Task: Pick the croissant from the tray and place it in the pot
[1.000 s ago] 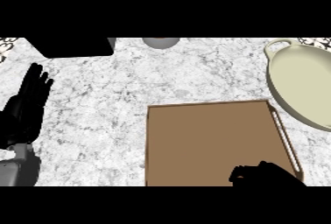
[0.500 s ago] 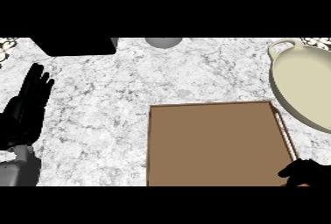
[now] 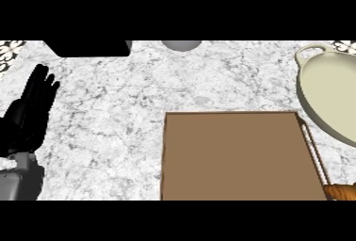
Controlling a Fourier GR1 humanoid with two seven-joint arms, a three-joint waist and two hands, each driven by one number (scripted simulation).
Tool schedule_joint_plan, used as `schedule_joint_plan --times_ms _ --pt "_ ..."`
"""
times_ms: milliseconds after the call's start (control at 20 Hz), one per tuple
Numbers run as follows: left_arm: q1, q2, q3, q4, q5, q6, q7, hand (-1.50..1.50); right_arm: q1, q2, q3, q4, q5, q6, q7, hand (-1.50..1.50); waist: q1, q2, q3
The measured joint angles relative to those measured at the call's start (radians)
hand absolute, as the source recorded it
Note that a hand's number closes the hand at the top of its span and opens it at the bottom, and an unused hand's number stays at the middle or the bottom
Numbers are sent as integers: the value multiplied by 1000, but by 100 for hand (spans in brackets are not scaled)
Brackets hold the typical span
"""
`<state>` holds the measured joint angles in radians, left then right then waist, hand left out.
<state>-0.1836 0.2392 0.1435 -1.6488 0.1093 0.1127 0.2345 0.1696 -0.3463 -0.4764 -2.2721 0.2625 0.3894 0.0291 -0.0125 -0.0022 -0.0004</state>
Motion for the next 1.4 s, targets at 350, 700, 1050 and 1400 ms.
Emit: schedule_joint_plan --times_ms 350,700,1050,1400 --pt "-12 -20 -20 1 -27 9 2 0 -196 -133 -118 253 -126 34 60 150 13 2 0" --pt "-27 -26 -26 -14 -28 5 30 0 -372 -209 -107 598 -81 -12 -40 150 23 5 1" --pt "-52 -38 -33 12 -28 1 14 0 -391 -269 -41 803 264 -276 -244 150 40 14 2" --pt "-30 -45 -38 17 -37 -8 -12 0 -600 -311 23 1252 397 -444 -408 150 45 12 2"
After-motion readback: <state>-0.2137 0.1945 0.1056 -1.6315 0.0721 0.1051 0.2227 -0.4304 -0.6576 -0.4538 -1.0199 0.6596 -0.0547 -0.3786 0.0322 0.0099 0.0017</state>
